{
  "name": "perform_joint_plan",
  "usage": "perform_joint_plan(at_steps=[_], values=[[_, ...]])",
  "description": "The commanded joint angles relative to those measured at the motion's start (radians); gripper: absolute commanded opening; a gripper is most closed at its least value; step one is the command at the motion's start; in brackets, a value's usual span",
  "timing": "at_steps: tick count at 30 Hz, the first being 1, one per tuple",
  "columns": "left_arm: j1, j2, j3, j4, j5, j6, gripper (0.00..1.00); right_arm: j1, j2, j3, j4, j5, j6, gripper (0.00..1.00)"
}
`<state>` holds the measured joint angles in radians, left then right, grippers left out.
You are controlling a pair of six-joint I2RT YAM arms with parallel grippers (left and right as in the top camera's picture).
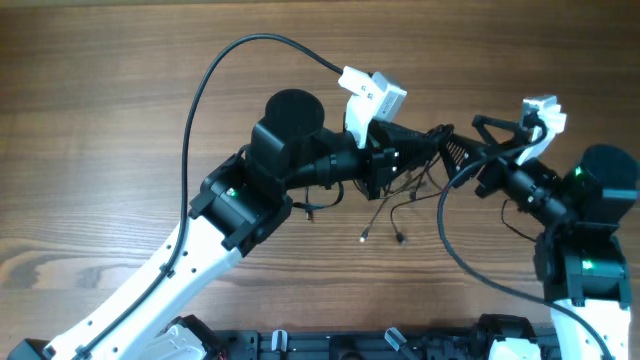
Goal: Untangle cables
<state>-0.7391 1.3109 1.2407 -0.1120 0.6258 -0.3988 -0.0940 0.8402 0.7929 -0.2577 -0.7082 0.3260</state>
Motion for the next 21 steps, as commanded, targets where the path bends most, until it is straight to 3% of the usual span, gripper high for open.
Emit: perform_joint_plan(at_steps=[1, 7, 21], values=[[-0.017, -0.015, 0.02, 0.031, 0.092, 0.002, 0.04, -0.005, 0.097, 0.0, -0.051, 0.237, 0.057, 1.0], [0.013, -0.029, 0.02, 0.046, 0.091, 0.044, 0.04, -0.005, 0.21, 0.0, -0.097, 0.24, 0.066, 1.0], [0.211, -0.215, 0.02, 0.057, 0.092, 0.054, 0.04, -0.005, 0.21, 0.0, -0.103, 0.242, 0.06, 1.0]])
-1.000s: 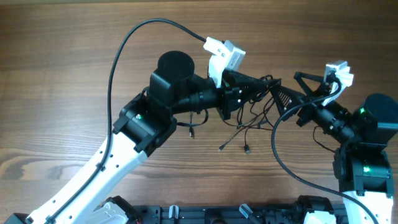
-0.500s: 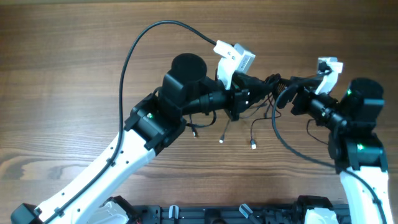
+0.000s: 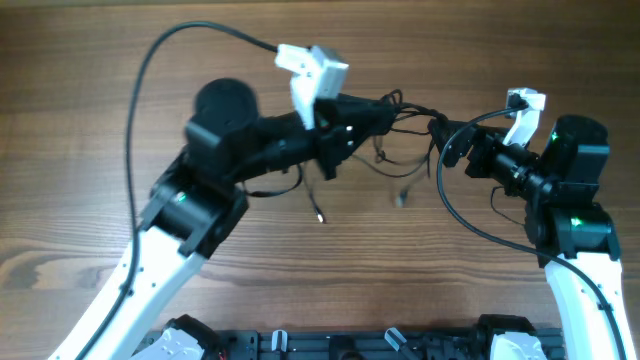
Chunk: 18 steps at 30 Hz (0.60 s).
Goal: Untangle cables
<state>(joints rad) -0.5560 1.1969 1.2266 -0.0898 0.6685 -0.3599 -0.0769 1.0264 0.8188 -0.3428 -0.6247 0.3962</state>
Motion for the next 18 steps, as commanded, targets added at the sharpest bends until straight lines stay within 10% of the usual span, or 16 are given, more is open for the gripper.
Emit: perform_joint_plan(at_steps=[1, 18], values=[[0.029, -0.114, 0.034, 0.035, 0.049, 0.015, 0.04, -0.022, 0.024, -0.026, -0.018, 0.158, -0.02, 1.0], [0.141, -0.203, 0.034, 0.035, 0.048, 0.016, 0.04, -0.022, 0.024, -0.026, -0.061, 0.185, -0.039, 1.0]])
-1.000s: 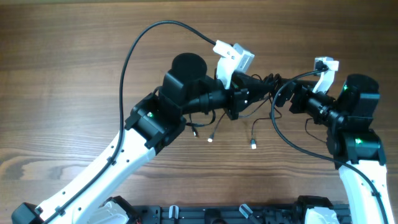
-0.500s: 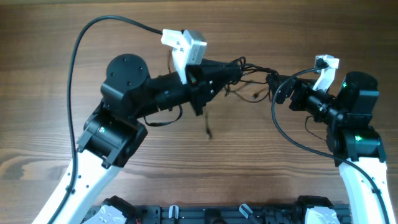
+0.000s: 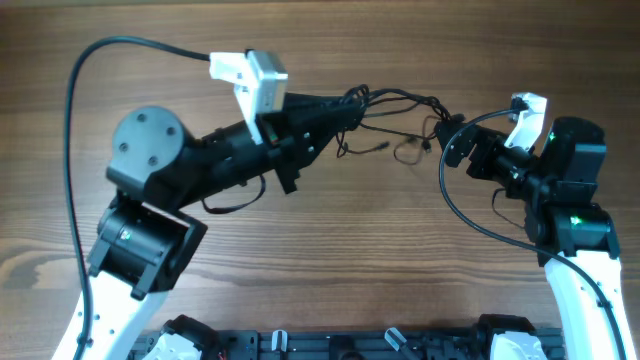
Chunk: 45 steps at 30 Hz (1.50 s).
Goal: Untangle cables
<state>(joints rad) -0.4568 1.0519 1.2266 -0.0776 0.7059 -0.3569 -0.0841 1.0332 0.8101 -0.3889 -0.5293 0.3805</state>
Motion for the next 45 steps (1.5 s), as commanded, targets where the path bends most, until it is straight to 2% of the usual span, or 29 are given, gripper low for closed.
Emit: perform_joint_plan(at_steps=[1, 10, 18, 23, 27, 31, 37, 40, 45], values=[[0.055, -0.065, 0.034, 0.023, 0.011, 0.012, 0.04, -0.014, 0.017, -0.018, -0.018, 0.089, -0.026, 1.0], [0.132, -0.099, 0.034, 0.023, 0.011, 0.012, 0.04, -0.014, 0.017, -0.017, -0.04, 0.089, -0.04, 1.0], [0.137, -0.099, 0.034, 0.022, 0.008, 0.013, 0.04, -0.014, 0.017, -0.018, -0.055, 0.065, -0.041, 1.0], [0.137, -0.084, 0.034, -0.016, 0.008, 0.013, 0.04, -0.014, -0.027, -0.017, 0.04, -0.237, -0.226, 1.0], [0.134, -0.05, 0.034, -0.039, 0.019, 0.008, 0.04, -0.014, -0.133, -0.017, 0.098, -0.337, -0.304, 1.0], [0.134, 0.001, 0.034, -0.039, 0.158, 0.009, 0.04, -0.014, -0.219, -0.017, 0.101, -0.448, -0.489, 1.0], [0.116, 0.128, 0.034, -0.038, 0.483, 0.011, 0.04, -0.014, -0.237, -0.017, 0.205, -0.589, -0.508, 1.0], [0.042, 0.186, 0.034, -0.033, 0.51, 0.013, 0.04, -0.014, -0.237, -0.017, 0.217, -0.599, -0.484, 1.0], [-0.032, 0.238, 0.034, 0.102, 0.492, 0.013, 0.04, -0.014, -0.237, -0.017, 0.207, -0.653, -0.486, 1.0]])
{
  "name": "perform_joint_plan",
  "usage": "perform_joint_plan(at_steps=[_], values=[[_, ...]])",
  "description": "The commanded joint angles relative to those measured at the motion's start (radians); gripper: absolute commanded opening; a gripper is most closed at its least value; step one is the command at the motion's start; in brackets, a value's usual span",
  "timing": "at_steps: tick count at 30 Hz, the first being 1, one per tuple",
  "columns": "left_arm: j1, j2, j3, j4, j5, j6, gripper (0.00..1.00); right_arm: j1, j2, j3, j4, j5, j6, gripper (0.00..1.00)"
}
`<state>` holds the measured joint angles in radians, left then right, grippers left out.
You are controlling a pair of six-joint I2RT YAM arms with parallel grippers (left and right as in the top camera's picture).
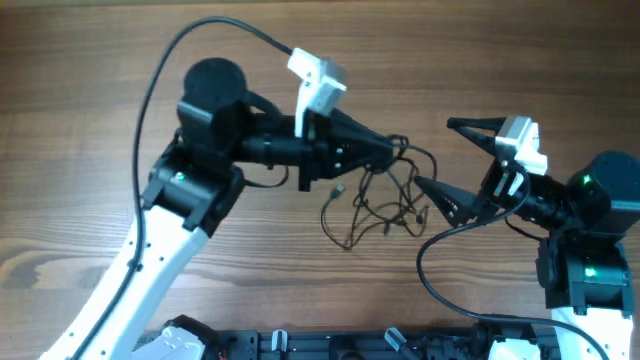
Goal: Untangle cables
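Observation:
A tangle of thin black cables (383,205) loops down onto the wooden table (80,60) at the centre. Its upper end runs into my left gripper (393,150), which points right and is shut on the strands. A small connector (337,189) dangles at the left of the loops. To the right of the tangle my right gripper (434,153) stands wide open, one fingertip above and one beside the loops, with nothing between them.
Each arm carries its own thick black lead: the left one (165,70) arcs over the back left, the right one (440,290) curves along the front right. A black rail (330,345) lines the table's front edge.
The right gripper was shut on the cables' right end and is now open and lower, off them. The left gripper has moved right and nearer, and the stretched strands now sag in loops.
Both grippers first held the tangle close together at mid-table. Then they stood apart with strands drawn between them, the left one farther left at the following moment. Now the right has let go and only the left holds the bundle.

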<state>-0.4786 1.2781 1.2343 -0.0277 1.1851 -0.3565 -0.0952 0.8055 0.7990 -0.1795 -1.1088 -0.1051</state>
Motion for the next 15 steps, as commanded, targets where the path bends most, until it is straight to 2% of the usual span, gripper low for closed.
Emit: perform_joint_plan(at_steps=[1, 5, 10, 13, 15], values=[[-0.01, 0.013, 0.026, 0.051, -0.026, 0.012, 0.04, -0.003, -0.009, -0.006, -0.002, -0.101, -0.001, 1.0], [-0.01, 0.013, 0.026, 0.05, -0.122, 0.011, 0.04, -0.003, -0.009, -0.006, -0.003, -0.164, -0.001, 1.0], [-0.01, 0.013, 0.026, 0.05, -0.174, 0.011, 0.04, -0.003, -0.004, -0.006, -0.035, -0.235, -0.009, 1.0], [-0.011, 0.013, 0.026, 0.051, -0.188, 0.009, 0.04, -0.003, 0.007, -0.006, -0.076, -0.335, -0.16, 0.99], [-0.014, 0.013, 0.026, 0.048, -0.188, 0.004, 0.04, -0.003, 0.019, -0.006, -0.098, -0.337, -0.214, 0.94]])
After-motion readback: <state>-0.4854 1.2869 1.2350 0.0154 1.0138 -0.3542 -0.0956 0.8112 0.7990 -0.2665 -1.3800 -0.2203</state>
